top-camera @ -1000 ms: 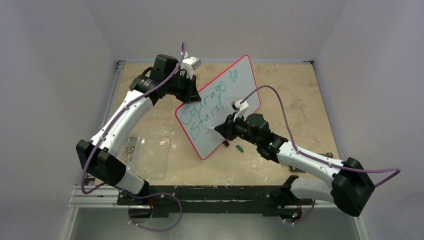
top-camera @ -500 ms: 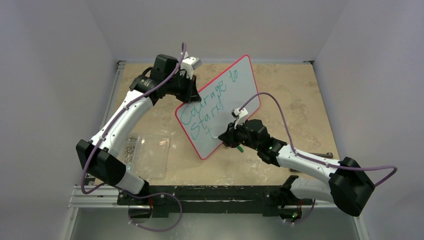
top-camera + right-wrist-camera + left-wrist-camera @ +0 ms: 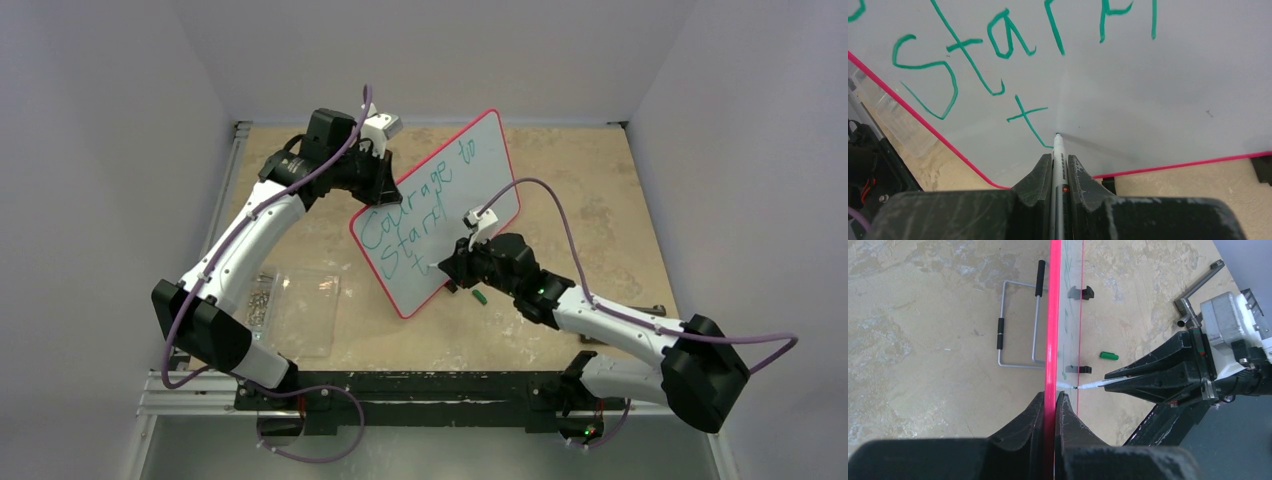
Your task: Write a sentence on the whiteboard
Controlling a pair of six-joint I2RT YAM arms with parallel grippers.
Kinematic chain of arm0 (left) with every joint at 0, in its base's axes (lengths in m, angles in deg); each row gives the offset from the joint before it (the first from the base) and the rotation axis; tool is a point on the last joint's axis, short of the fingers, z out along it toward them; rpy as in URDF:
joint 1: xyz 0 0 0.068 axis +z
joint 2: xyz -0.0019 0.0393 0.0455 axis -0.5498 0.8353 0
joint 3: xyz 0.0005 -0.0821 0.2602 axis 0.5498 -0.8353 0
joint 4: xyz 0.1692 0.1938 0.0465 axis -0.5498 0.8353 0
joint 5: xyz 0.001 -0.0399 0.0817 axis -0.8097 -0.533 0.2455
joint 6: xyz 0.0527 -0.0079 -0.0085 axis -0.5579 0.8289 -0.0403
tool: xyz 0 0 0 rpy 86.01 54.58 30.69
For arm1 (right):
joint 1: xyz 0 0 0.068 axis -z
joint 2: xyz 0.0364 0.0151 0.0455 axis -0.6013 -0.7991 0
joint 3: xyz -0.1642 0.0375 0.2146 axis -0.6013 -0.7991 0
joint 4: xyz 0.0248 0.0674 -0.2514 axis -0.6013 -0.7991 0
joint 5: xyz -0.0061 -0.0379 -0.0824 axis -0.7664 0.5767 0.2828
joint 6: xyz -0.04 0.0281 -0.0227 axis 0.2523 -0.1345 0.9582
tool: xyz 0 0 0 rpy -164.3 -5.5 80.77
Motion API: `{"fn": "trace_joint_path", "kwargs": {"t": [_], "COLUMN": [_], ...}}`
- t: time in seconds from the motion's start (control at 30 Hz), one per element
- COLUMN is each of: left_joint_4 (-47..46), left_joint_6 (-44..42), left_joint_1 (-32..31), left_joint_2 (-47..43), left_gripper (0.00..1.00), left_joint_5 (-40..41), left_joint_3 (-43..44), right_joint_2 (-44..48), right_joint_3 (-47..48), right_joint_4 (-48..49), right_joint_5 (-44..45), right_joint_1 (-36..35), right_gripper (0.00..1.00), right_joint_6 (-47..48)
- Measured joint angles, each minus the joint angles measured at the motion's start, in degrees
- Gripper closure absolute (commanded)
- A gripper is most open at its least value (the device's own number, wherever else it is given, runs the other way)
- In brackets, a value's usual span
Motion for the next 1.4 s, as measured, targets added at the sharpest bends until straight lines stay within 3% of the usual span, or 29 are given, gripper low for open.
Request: {"fn": "trace_joint_path", "kwargs": {"t": [0.57, 1.4], "left_joint_4": [0.09, 0.55], "left_joint_6": [0.02, 0.00], "left_joint_1": [0.00, 0.00], "left_joint_2": [-0.13, -0.44], "left_gripper": [1.00, 1.00], "left_joint_5": [0.07, 0.09], "left_joint_3": [0.00, 0.00], "right_joint_2": [5.90, 1.09], "right_joint_3": [3.21, 3.23], "right_joint_4": [-1.33, -0.76], "right_joint_5": [3.61, 5.90], "right_joint_1": [0.04, 1.20], "right_gripper": [1.00, 1.00], "right_joint_6": [2.29, 3.30]}}
